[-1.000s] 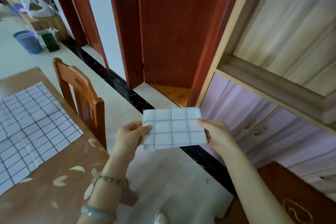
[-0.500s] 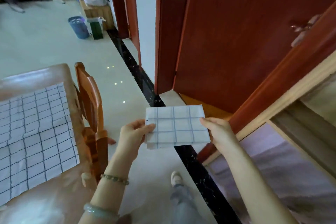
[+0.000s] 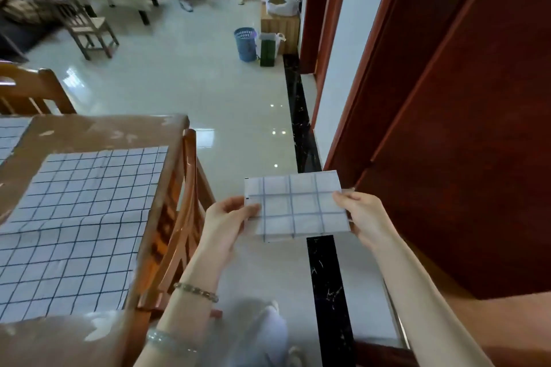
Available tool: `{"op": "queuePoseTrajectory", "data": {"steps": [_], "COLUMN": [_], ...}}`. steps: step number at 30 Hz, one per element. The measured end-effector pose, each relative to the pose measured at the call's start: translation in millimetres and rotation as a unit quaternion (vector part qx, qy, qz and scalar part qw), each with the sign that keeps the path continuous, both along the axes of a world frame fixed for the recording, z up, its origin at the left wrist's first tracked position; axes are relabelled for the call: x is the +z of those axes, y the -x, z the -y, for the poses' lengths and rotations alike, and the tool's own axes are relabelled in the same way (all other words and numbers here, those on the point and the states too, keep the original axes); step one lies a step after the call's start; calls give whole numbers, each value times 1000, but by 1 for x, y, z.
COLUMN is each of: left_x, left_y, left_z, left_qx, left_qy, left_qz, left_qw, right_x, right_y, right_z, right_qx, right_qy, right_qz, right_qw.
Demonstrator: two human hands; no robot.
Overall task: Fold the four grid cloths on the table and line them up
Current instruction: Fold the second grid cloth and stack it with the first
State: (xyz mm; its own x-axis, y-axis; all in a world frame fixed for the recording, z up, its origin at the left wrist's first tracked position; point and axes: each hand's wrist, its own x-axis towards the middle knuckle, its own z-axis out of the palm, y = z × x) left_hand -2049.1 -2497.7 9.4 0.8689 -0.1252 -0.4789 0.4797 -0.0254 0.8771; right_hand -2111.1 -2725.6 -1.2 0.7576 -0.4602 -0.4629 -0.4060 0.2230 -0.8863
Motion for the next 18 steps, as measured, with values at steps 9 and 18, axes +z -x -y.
{"op": "queuePoseTrajectory", "data": {"steps": [9,18], "left_x": [-11,12], "left_y": [-155,-333], "left_z": [48,79], "left_qx": [56,92], "left_qy": [21,54], "left_qz": [-3,24], "left_qw": [998,994], "right_x": [-9,17], "right_y": [-180,-370], "right_z": [54,80], "right_qx": [53,99], "right_qy": [18,12], "right_qz": [-1,12], "right_qw": [998,995]}}
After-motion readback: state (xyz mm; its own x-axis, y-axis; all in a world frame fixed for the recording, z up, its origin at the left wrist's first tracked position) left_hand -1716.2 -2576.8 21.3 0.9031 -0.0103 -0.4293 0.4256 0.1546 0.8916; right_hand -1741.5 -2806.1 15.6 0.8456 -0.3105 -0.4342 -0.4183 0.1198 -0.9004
